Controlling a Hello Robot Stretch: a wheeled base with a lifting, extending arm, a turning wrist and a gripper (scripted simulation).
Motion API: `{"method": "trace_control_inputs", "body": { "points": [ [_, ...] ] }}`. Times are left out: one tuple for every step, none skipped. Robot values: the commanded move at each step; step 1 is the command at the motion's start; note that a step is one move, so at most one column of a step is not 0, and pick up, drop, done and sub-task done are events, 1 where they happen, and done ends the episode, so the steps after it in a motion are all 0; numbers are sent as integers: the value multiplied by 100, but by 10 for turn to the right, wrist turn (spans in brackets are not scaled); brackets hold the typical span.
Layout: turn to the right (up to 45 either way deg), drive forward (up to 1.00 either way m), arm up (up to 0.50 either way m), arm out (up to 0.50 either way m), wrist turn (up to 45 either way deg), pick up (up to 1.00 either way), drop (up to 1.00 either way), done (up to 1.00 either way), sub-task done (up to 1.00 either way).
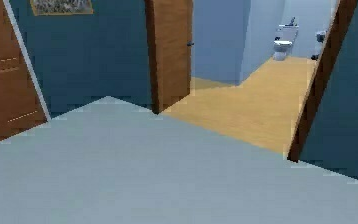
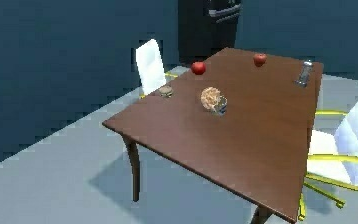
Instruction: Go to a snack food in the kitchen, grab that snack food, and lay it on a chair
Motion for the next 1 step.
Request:
{"method": "trace_control_inputs", "body": {
  "points": [
    [450,0,0,0,0,0,0,0,0]
  ]
}}
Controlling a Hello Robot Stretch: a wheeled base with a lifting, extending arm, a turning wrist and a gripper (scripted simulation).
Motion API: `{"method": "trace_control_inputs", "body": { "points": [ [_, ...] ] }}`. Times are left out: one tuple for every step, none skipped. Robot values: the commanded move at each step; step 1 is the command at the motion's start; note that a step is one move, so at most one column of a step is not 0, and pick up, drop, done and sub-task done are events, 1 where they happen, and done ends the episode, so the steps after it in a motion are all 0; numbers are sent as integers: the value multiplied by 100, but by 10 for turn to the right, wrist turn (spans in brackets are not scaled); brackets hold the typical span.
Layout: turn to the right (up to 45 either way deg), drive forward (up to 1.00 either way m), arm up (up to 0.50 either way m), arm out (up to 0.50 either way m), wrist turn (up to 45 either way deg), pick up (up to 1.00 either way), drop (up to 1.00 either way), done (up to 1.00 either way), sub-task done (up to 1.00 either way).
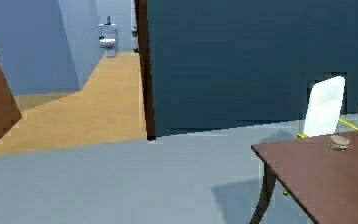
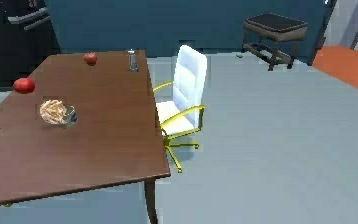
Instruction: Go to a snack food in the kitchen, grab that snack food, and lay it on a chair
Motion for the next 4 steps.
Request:
{"method": "trace_control_inputs", "body": {
  "points": [
    [270,0,0,0,0,0,0,0,0],
    [0,45,0,0,0,0,0,0,0],
    [-450,0,0,0,0,0,0,0,0],
    [-180,0,0,0,0,0,0,0,0]
  ]
}}
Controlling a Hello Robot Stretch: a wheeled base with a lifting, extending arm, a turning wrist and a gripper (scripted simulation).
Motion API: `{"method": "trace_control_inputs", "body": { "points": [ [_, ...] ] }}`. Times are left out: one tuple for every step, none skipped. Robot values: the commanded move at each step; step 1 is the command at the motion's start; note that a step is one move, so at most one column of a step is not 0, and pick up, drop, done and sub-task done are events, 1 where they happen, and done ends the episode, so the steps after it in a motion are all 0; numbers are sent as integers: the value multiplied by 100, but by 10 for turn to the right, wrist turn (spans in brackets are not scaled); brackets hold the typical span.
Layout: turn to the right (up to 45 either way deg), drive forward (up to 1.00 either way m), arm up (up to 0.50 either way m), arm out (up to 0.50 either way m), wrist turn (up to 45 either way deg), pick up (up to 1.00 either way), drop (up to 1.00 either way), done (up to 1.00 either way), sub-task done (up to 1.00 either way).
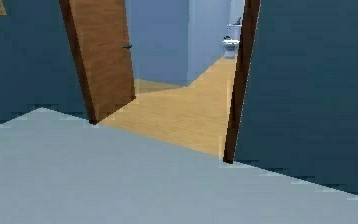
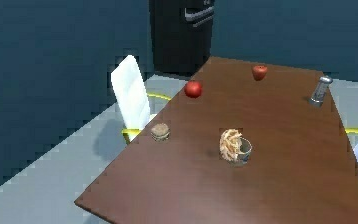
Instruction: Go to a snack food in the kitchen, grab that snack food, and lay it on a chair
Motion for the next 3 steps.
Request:
{"method": "trace_control_inputs", "body": {
  "points": [
    [0,0,50,0,0,0,0,0,0],
    [0,0,38,0,0,0,0,0,0],
    [0,0,0,46,0,0,0,0,0]
  ]
}}
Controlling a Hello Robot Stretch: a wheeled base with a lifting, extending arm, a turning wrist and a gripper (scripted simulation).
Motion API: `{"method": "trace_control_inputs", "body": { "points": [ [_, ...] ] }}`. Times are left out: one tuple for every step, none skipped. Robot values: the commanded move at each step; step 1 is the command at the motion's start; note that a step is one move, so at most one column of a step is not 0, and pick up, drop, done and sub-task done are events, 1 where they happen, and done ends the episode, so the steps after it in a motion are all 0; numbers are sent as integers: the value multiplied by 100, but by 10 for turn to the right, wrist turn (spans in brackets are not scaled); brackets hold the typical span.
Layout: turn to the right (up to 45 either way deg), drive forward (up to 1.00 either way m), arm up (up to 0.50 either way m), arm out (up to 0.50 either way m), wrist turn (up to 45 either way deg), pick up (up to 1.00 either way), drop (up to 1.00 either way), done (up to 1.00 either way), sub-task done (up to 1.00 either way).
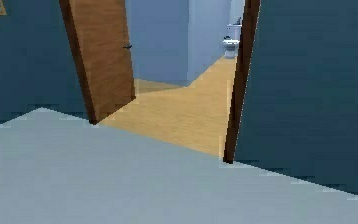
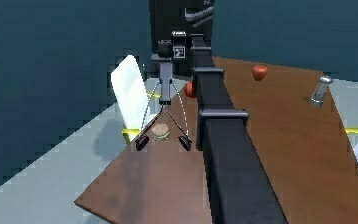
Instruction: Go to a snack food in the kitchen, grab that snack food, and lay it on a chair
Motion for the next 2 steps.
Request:
{"method": "trace_control_inputs", "body": {
  "points": [
    [0,0,0,0,450,0,0,0,0],
    [0,0,0,0,450,0,0,0,0]
  ]
}}
